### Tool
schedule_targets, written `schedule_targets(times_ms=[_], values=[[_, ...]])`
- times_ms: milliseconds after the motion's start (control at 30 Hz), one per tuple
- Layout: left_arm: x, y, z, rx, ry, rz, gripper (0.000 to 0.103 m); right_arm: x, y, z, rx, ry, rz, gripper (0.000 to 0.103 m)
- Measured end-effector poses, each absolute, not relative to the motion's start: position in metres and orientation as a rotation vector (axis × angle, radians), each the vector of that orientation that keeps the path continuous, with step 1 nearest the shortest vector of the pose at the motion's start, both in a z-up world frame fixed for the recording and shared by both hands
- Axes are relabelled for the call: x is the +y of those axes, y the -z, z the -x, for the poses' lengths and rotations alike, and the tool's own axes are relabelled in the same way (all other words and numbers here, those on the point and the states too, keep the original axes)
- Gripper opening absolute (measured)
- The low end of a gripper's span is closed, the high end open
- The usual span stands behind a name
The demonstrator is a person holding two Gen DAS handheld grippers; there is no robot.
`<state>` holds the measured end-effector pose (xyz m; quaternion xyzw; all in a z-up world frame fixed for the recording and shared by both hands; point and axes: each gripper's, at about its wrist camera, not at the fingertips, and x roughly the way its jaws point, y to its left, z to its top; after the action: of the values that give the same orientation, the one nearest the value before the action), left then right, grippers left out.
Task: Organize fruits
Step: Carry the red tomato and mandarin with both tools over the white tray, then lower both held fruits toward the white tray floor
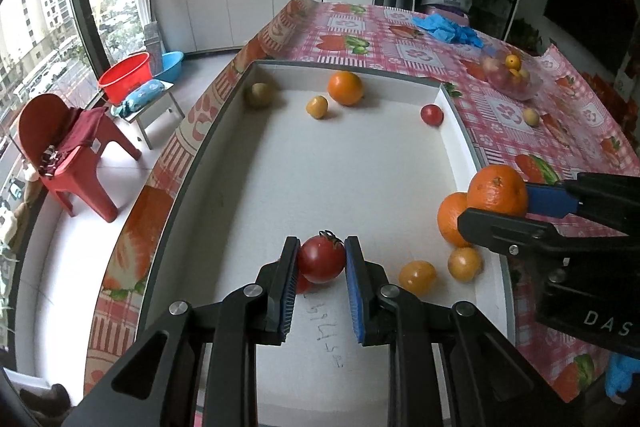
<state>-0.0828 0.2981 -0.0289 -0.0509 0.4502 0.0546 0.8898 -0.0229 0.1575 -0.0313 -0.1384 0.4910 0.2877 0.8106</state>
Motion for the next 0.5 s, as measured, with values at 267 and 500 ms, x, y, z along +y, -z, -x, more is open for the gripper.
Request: schedule_targets(times_ms=[267, 500], values=[[0.2980, 0.0284, 0.0771, 0.935, -0.115, 0.107, 0.024, 0.1575, 0.0335, 0.0199, 1.052, -0.610, 0.308, 0.043], [0.2973, 0.0292, 0.0726, 0.934, -0.108, 0.110, 0.024, 0.1578, 0.0332, 0.0195, 1.053, -0.610, 0.318, 0.042]])
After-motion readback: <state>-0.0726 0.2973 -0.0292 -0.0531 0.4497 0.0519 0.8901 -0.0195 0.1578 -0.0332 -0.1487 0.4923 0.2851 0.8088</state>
